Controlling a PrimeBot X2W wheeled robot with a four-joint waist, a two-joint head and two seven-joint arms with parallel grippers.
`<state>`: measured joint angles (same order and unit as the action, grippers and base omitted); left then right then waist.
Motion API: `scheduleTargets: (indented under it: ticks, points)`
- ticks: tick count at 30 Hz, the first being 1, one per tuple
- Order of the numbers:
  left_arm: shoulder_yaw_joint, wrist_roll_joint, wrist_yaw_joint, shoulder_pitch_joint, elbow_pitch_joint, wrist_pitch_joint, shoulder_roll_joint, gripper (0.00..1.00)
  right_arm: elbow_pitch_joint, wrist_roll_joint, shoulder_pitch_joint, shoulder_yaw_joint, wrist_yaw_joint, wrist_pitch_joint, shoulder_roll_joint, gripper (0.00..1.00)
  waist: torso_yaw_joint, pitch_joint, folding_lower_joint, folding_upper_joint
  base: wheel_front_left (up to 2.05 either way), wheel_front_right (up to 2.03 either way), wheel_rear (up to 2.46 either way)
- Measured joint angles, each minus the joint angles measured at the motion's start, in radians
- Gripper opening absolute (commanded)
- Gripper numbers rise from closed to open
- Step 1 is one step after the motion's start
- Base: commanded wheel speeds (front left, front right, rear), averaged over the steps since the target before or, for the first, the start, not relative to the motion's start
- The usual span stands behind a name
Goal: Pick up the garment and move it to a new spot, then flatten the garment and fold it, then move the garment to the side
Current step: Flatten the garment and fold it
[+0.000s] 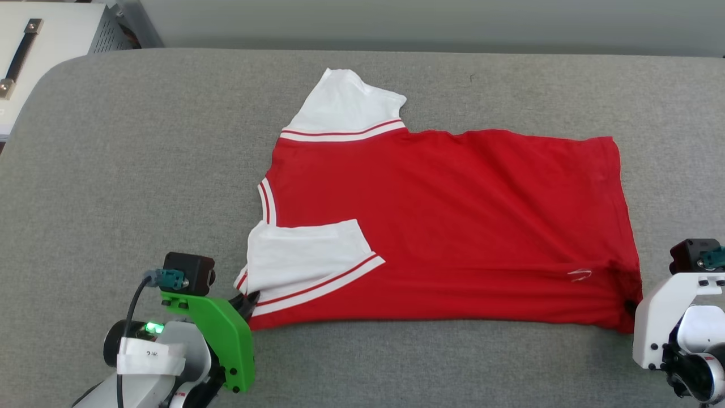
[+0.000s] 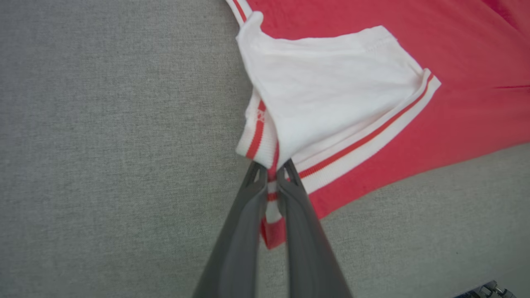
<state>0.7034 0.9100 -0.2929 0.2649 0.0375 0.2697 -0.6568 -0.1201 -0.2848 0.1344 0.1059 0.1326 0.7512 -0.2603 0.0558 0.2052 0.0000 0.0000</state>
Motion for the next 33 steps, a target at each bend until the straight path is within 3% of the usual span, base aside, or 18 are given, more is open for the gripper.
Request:
scheduleTargets:
  ticks: [11, 18, 23, 33]
  points:
    - [0.025, 0.032, 0.025, -0.062, -0.007, 0.053, -0.039, 0.0, 0.099, -0.06, -0.1, 0.011, 0.0, 0.102, -0.047, 0.0, -0.017, -0.085, 0.0, 0.0, 0.0, 0.0, 0.0]
    - [0.054, 0.059, 0.025, -0.114, 0.009, 0.07, -0.035, 0.0, 0.158, -0.072, -0.196, 0.05, 0.0, 0.161, -0.053, 0.0, -0.024, -0.121, 0.0, 0.0, 0.0, 0.0, 0.0]
    - [0.066, 0.06, 0.026, -0.118, -0.024, 0.068, -0.008, 0.0, 0.158, -0.071, -0.216, 0.063, 0.0, 0.143, -0.029, 0.0, -0.026, -0.108, 0.0, 0.0, 0.0, 0.0, 0.0]
    - [0.088, 0.059, 0.09, -0.096, -0.178, 0.04, 0.045, 0.0, 0.044, -0.051, -0.19, 0.035, 0.0, 0.025, -0.014, 0.0, -0.031, -0.072, -0.0001, 0.0, 0.0, 0.0, 0.0]
